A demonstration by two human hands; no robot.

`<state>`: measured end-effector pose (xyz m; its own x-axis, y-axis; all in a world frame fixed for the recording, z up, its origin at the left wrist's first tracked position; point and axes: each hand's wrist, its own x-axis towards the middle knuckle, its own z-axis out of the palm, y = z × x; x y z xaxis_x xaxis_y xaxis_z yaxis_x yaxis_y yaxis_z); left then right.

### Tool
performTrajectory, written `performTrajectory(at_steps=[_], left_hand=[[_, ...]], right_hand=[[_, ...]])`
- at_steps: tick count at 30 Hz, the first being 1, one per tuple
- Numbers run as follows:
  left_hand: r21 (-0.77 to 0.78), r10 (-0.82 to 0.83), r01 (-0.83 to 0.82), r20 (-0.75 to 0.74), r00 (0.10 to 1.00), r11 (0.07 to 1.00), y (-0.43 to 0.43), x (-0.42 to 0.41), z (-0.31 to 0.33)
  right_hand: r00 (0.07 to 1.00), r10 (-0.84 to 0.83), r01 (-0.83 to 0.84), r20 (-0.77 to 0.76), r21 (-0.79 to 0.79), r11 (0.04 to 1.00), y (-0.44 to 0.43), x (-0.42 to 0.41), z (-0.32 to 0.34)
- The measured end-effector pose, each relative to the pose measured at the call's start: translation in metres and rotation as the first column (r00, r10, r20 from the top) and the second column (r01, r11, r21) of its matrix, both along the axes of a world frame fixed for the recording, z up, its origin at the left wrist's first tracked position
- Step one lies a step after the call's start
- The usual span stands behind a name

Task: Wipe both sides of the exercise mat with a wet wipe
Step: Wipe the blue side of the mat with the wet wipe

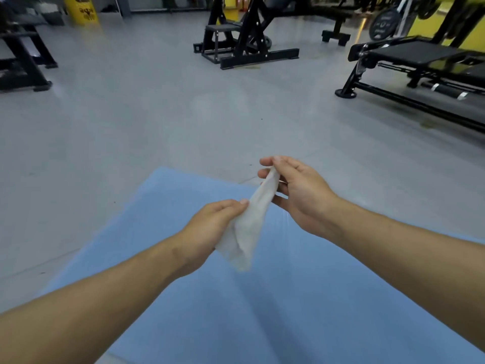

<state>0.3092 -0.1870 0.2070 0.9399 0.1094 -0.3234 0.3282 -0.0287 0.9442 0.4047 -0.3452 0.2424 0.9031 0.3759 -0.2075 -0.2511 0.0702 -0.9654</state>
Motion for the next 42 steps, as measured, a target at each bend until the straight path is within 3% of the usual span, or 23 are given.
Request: performTrajectory(at_steps=[5, 9, 12, 18, 23, 26, 36, 42], left_hand=[[-0.009, 0.004, -0.004, 0.005, 1.000, 1.000, 0.007, -0.004, -0.004], [0.225, 0.124, -0.141, 0.088, 0.988, 0.964, 0.012, -0.008, -0.004], [0.311, 0.231, -0.271, 0.160, 0.960, 0.911, 0.021, -0.009, -0.007], [0.215, 0.351, -0.394, 0.213, 0.912, 0.894, 0.036, -0.011, -0.003], [0.038, 0.262, -0.272, 0.170, 0.950, 0.961, 0.042, -0.014, -0.002], [0.033, 0.245, -0.255, 0.193, 0.950, 0.966, 0.041, -0.015, -0.002], [0.094, 0.391, -0.427, 0.263, 0.882, 0.899, 0.050, -0.015, 0.000], [0.166, 0.366, -0.416, 0.264, 0.892, 0.894, 0.054, -0.016, -0.003]], right_hand=[[0.999, -0.023, 0.025, 0.049, -0.036, 0.999, 0.005, 0.008, -0.004], [0.999, 0.029, -0.029, 0.025, 0.000, 1.000, 0.012, 0.007, -0.009], [0.998, 0.056, -0.056, -0.033, 0.021, 0.998, 0.015, 0.005, -0.012], [0.981, 0.147, -0.145, -0.124, 0.022, 0.989, 0.023, 0.004, -0.015], [0.970, 0.206, -0.216, -0.131, -0.071, 0.974, 0.029, -0.001, -0.020], [0.960, 0.270, -0.278, -0.076, -0.136, 0.951, 0.028, -0.003, -0.020], [0.975, 0.220, -0.193, 0.036, -0.359, 0.913, 0.022, 0.000, -0.029], [0.971, 0.193, -0.116, 0.143, -0.421, 0.899, 0.021, 0.002, -0.031]])
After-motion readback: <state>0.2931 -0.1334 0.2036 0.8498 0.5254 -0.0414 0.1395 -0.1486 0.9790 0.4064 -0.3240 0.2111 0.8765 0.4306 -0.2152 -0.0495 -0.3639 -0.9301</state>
